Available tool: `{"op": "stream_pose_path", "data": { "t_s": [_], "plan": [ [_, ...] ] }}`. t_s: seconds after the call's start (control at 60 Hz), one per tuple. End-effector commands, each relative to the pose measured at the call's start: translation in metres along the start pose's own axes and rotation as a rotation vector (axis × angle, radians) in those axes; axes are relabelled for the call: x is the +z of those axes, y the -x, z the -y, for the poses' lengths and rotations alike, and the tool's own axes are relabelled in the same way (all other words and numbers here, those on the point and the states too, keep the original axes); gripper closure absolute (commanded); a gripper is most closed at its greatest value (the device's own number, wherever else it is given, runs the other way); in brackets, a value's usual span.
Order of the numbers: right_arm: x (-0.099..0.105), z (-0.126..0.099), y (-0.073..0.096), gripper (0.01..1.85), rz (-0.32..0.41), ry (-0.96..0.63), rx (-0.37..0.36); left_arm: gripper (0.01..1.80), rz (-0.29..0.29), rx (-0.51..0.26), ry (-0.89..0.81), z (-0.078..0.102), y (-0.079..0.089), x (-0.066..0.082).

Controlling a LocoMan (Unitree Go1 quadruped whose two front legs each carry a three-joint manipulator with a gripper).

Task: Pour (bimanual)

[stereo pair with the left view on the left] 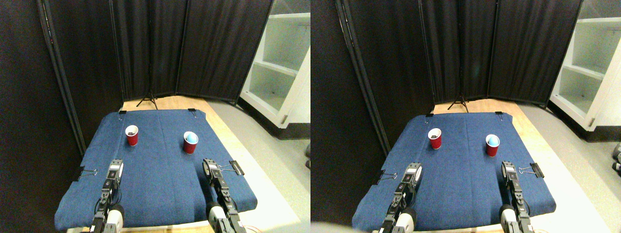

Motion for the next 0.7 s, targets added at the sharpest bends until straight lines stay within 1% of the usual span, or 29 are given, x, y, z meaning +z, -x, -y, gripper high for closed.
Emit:
{"op": "stream_pose_path", "data": {
  "t_s": [0.017, 0.133, 0.317, 0.35, 0.367, 0.417, 0.45, 0.5, 0.583, 0.617, 0.633, 0.65, 0.683, 0.7],
  "plan": [
    [0.004, 0.000, 0.000, 1.30, 0.025, 0.009, 0.003, 1.48, 0.029, 0.001, -0.002, 0.000, 0.000, 0.005],
    [0.005, 0.000, 0.001, 1.30, 0.029, 0.004, 0.004, 1.48, 0.051, 0.005, 0.003, 0.001, 0.000, 0.006],
    [0.005, 0.001, 0.001, 1.28, 0.025, 0.015, 0.006, 1.48, 0.039, 0.010, -0.002, 0.003, 0.001, 0.009],
    [0.006, 0.001, 0.002, 1.28, 0.020, 0.011, -0.001, 1.36, 0.035, 0.017, -0.004, 0.003, 0.001, 0.010],
    [0.007, 0.000, 0.003, 1.28, 0.027, 0.013, 0.006, 1.26, 0.035, 0.019, -0.003, 0.004, 0.001, 0.011],
    [0.008, -0.001, 0.002, 1.30, 0.041, 0.001, 0.010, 1.12, 0.039, 0.024, 0.008, 0.005, 0.002, 0.013],
    [0.010, -0.003, 0.002, 1.31, 0.050, -0.017, 0.015, 1.08, 0.052, 0.015, 0.046, 0.006, 0.002, 0.016],
    [0.012, -0.004, 0.002, 1.30, 0.061, -0.042, 0.021, 1.06, 0.068, 0.005, 0.076, 0.007, 0.002, 0.018],
    [0.020, -0.007, 0.000, 1.28, 0.095, -0.082, 0.056, 0.99, 0.094, 0.004, 0.093, 0.011, 0.003, 0.029],
    [0.024, -0.009, -0.002, 1.29, 0.123, -0.096, 0.069, 1.00, 0.104, 0.002, 0.130, 0.013, 0.003, 0.035],
    [0.024, -0.009, -0.002, 1.29, 0.123, -0.096, 0.069, 1.00, 0.104, 0.002, 0.130, 0.013, 0.003, 0.035],
    [0.026, -0.010, -0.004, 1.29, 0.134, -0.110, 0.084, 1.00, 0.111, 0.000, 0.142, 0.014, 0.003, 0.039],
    [0.030, -0.012, -0.005, 1.29, 0.139, -0.138, 0.086, 1.00, 0.127, 0.011, 0.171, 0.016, 0.003, 0.045],
    [0.030, -0.012, -0.005, 1.29, 0.139, -0.138, 0.086, 1.00, 0.127, 0.011, 0.171, 0.016, 0.003, 0.045]
  ]
}}
